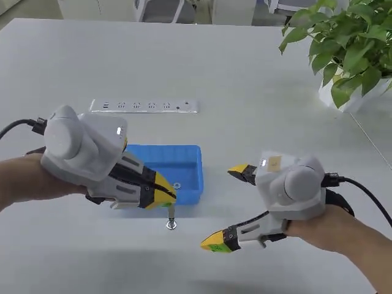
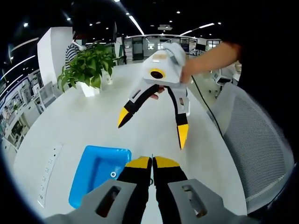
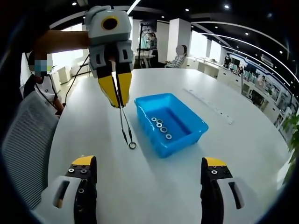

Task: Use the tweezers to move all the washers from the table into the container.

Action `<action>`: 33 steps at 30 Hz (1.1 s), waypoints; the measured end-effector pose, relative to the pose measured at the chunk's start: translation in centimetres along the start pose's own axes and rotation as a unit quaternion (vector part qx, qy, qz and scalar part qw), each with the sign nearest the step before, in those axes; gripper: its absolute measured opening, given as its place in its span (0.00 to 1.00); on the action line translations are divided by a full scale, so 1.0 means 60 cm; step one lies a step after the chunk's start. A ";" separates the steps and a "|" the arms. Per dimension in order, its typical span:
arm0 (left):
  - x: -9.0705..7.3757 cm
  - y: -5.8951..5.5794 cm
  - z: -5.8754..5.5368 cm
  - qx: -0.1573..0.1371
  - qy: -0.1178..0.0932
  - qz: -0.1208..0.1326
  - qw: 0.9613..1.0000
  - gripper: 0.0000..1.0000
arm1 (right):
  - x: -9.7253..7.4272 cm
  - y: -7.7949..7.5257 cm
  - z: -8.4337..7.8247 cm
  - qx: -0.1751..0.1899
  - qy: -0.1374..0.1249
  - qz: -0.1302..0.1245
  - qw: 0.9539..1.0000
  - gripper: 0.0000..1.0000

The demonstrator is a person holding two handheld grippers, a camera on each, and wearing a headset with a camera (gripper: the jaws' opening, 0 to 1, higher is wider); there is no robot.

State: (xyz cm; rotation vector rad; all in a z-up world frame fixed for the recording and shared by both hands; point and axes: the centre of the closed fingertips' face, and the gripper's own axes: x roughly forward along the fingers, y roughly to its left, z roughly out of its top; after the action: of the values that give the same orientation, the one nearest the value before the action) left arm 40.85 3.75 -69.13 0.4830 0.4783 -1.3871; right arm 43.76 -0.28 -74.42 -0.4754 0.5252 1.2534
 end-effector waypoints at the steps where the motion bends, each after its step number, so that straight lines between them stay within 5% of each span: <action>1: 0.001 0.000 -0.001 -0.001 0.000 -0.001 1.000 0.05 | 0.000 0.001 -0.001 0.001 0.000 0.001 1.000 0.93; 18: 0.003 -0.002 -0.019 0.000 0.004 -0.002 1.000 0.05 | 0.008 0.016 -0.002 -0.005 0.002 0.014 1.000 0.89; 33: 0.004 -0.006 -0.019 0.016 0.006 -0.022 1.000 0.05 | 0.049 0.055 0.024 -0.078 -0.014 0.077 0.994 0.56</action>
State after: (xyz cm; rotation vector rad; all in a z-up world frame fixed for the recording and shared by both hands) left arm 40.48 4.18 -70.19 0.5096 0.4785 -1.4364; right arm 41.40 3.63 -75.26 -0.5555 0.4495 1.4538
